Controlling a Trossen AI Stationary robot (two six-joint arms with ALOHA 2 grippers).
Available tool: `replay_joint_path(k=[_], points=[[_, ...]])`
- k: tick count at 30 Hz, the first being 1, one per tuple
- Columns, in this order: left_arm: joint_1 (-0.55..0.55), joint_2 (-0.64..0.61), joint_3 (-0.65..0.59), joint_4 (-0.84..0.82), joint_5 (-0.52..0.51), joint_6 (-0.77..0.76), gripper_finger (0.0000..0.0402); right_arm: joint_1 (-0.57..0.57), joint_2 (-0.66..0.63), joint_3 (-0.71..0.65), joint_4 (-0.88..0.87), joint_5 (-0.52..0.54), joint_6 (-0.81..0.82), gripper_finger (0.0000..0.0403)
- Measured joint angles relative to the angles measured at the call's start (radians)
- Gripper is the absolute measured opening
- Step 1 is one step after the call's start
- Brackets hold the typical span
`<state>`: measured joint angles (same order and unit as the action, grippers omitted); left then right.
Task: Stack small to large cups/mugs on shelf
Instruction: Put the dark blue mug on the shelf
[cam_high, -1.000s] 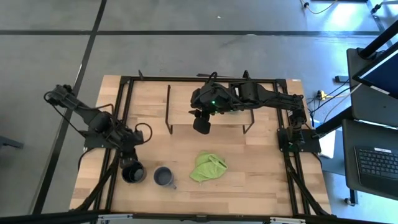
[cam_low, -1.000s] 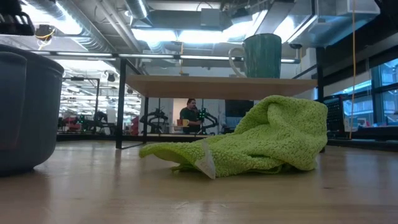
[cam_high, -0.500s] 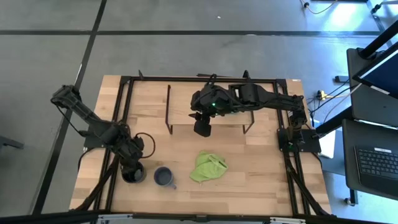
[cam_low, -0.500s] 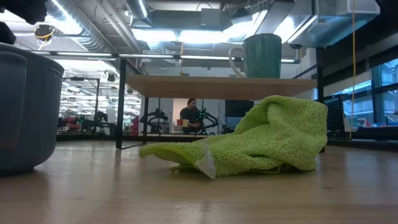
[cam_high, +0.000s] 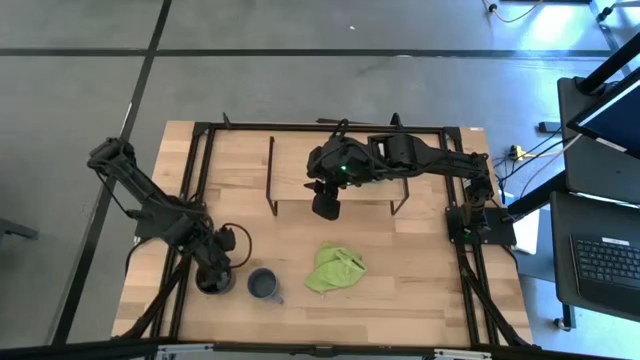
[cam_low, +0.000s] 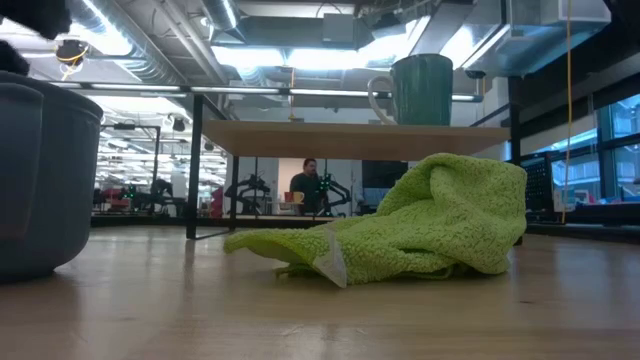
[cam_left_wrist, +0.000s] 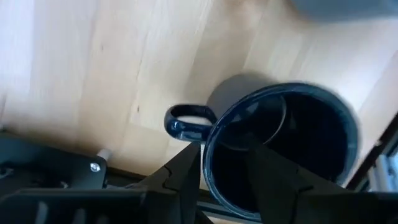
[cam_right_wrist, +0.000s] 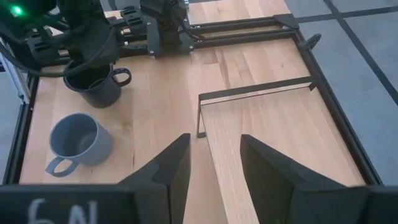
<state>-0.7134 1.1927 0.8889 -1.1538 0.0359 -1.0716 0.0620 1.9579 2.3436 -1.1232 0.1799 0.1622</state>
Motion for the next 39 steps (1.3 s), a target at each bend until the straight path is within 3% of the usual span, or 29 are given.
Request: replay_joint_path(k=[4,19,25,28,32,39], points=[[-0.017,0.005,-0.037,0.068,0.045,-0.018,0.0126,0.0,0.0,0.0,-0.011,-0.027,0.017,0.0142],[-0.027,0.005,-0.155,0.184,0.021,-0.018,0.0115,0.008,0.0,0.0,-0.015,-0.051,0.02,0.0142],[-0.027,0.005,-0.063,0.185,0.025,0.002,0.0093,0.008,0.0,0.0,-0.017,-0.051,0.016,0.0142],[-0.028,0.004,0.022,0.121,-0.067,0.019,0.0093,0.008,0.0,0.0,-0.015,-0.051,0.005,0.0142],[-0.034,0.003,0.091,-0.02,-0.153,0.06,0.0105,0.008,0.0,0.0,-0.011,-0.05,-0.009,0.0142],[-0.045,0.004,0.094,-0.129,-0.157,0.082,0.0135,0.008,0.0,0.0,-0.011,-0.05,-0.009,0.0142]])
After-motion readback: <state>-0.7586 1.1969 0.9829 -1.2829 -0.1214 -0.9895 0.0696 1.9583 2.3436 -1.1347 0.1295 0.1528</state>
